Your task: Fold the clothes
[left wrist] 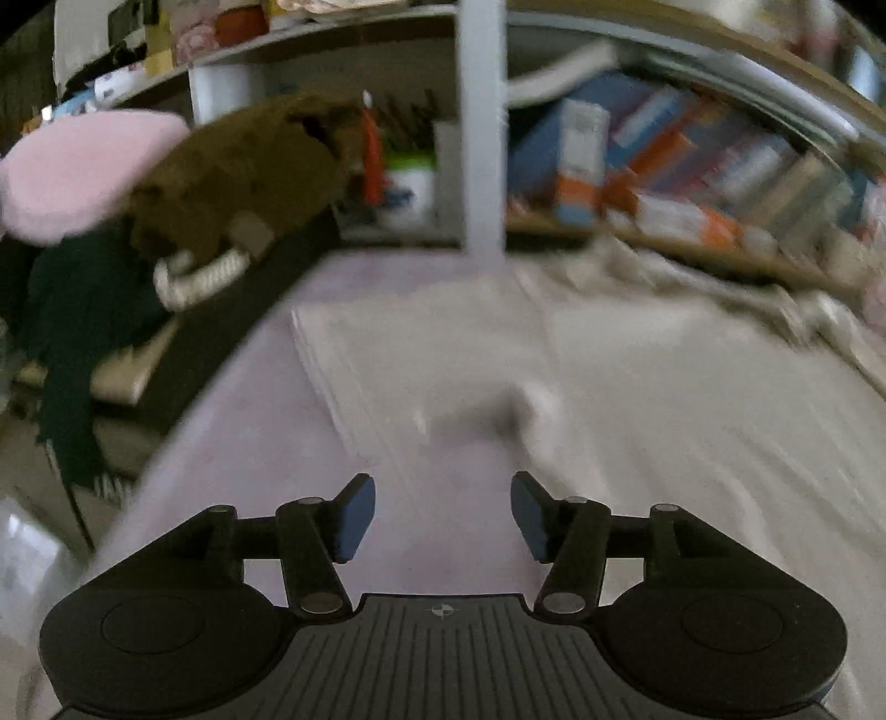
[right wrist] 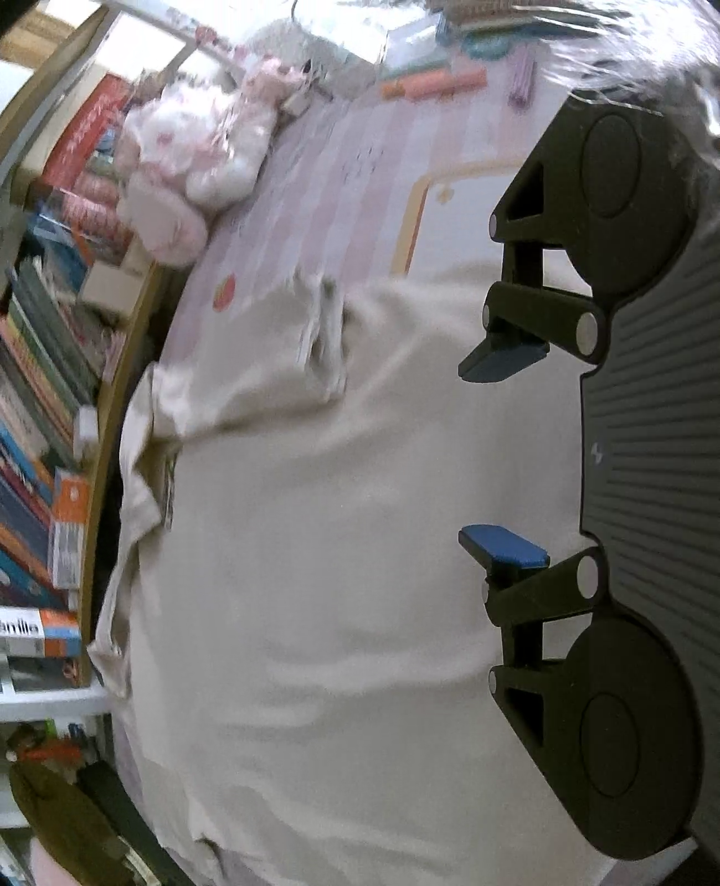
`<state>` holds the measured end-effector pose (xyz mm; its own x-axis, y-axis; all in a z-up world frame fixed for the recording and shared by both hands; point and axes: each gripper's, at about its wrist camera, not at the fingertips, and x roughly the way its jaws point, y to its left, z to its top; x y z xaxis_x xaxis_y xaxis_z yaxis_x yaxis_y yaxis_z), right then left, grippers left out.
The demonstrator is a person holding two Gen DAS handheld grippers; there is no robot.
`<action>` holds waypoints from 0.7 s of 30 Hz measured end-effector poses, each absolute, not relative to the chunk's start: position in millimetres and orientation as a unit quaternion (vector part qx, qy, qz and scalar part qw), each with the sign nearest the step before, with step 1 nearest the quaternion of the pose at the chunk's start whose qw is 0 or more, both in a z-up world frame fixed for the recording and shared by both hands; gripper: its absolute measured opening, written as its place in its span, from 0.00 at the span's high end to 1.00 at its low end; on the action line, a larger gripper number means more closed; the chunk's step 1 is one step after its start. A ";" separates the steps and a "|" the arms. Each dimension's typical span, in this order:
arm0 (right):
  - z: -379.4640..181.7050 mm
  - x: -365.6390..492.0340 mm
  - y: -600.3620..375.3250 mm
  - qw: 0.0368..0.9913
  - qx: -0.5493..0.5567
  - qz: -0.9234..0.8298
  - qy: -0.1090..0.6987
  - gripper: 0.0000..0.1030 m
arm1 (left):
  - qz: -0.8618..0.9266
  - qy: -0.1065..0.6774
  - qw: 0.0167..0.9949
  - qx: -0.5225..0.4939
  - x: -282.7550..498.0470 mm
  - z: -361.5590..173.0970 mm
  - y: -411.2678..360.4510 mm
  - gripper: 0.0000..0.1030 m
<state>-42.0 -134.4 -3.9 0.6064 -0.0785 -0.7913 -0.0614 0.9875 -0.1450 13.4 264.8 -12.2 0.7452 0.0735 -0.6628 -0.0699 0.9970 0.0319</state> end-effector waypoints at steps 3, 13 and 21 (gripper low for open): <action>-1.7 -58.4 -159.2 0.895 -0.080 -0.008 0.438 0.47 | 0.051 0.380 0.923 -0.018 -34.7 -20.5 245.3 0.45; -8.0 -130.4 -229.5 0.899 -0.014 -0.007 0.437 0.47 | 0.082 0.410 0.908 -0.019 -114.8 -30.7 179.5 0.45; -21.3 -156.5 -268.7 0.888 0.099 -0.012 0.449 0.53 | 0.102 0.416 0.903 -0.032 -123.8 -36.1 159.8 0.45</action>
